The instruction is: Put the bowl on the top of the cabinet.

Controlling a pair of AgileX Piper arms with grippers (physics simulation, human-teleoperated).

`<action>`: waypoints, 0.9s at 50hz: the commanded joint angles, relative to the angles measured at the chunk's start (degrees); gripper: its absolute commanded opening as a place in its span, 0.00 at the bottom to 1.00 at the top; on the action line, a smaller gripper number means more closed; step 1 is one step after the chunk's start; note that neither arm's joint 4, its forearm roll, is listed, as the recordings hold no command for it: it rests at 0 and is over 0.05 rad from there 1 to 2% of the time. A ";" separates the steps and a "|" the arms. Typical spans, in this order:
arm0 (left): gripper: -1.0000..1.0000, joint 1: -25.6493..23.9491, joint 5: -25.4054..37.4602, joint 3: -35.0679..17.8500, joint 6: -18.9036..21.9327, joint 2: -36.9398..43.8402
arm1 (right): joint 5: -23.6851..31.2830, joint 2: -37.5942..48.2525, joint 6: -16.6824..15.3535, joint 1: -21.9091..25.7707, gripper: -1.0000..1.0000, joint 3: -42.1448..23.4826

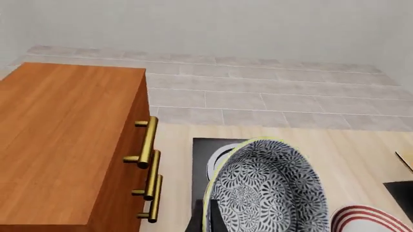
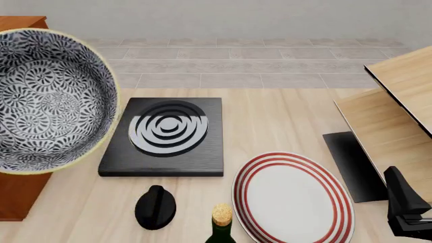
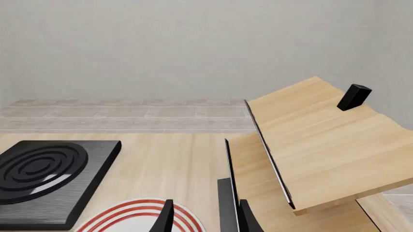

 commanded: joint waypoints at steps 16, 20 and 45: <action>0.00 4.05 -1.00 -9.97 -5.00 0.05 | 0.00 0.01 0.01 0.00 1.00 0.00; 0.00 5.66 -1.72 -9.98 -6.42 1.03 | 0.00 0.00 0.01 0.01 1.00 0.00; 0.00 16.53 -7.38 -12.48 -16.69 6.53 | 0.00 0.00 -0.01 0.00 1.00 0.00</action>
